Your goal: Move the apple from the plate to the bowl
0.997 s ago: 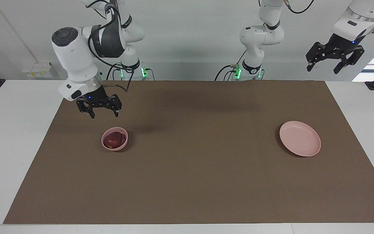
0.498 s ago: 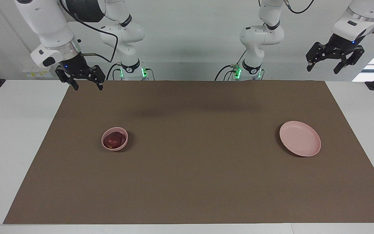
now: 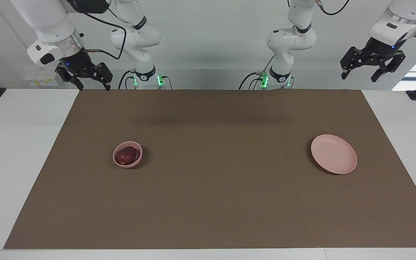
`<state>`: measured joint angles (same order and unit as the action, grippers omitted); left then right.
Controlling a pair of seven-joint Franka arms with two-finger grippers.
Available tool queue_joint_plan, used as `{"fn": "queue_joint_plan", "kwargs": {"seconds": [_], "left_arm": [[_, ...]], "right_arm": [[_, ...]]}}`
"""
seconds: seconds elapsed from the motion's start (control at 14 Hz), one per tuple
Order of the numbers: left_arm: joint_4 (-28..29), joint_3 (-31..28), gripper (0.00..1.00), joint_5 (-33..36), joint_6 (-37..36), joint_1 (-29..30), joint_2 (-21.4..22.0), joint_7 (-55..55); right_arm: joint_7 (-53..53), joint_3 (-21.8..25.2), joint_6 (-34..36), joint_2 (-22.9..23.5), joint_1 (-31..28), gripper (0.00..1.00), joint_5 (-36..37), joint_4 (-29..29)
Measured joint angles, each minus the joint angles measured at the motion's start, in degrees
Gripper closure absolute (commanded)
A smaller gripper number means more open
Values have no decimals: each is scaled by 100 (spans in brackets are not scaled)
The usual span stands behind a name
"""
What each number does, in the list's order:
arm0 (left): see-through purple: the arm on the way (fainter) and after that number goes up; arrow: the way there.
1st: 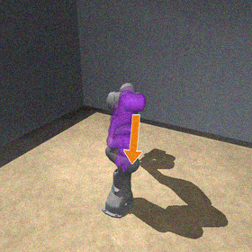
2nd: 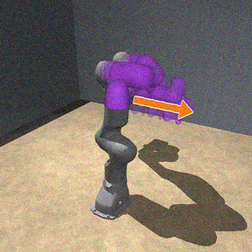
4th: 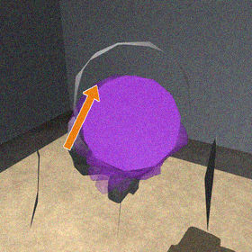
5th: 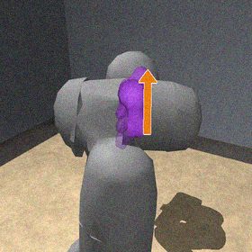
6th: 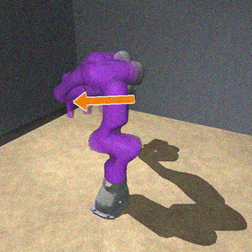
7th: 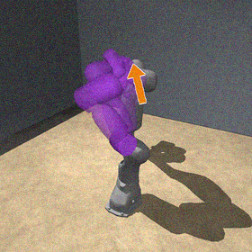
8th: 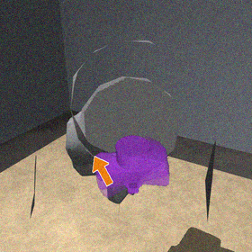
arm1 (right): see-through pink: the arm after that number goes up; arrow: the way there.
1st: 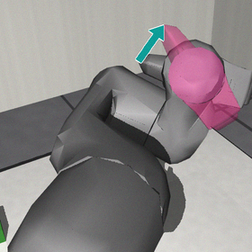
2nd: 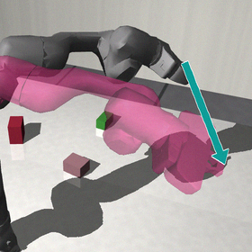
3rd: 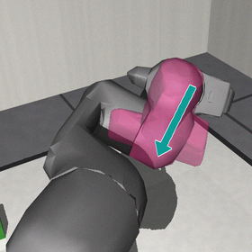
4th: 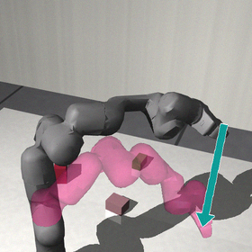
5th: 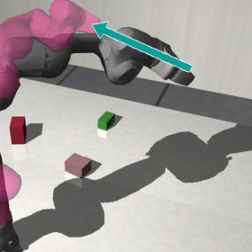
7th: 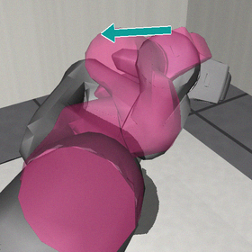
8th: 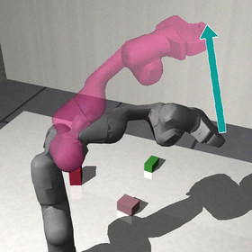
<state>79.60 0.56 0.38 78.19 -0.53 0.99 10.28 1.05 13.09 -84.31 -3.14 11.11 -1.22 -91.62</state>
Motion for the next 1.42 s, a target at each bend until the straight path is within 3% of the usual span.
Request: {"fn": "queue_joint_plan", "kwargs": {"seconds": [0.57, 0.85, 1.42], "left_arm": [[0, 0, 0, 0, 0, 0, 0, 0], [0, 0, 0, 0, 0, 0, 0, 0], [0, 3, 0, 0, 0, 0, 0, -2]], "right_arm": [[-22, -66, 0, 0, -71, 0, 0, 2], [-26, -1071, 2, -12, -970, 0, 0, 49], [-27, -974, 12, -38, -914, 0, 1, 89]]}}
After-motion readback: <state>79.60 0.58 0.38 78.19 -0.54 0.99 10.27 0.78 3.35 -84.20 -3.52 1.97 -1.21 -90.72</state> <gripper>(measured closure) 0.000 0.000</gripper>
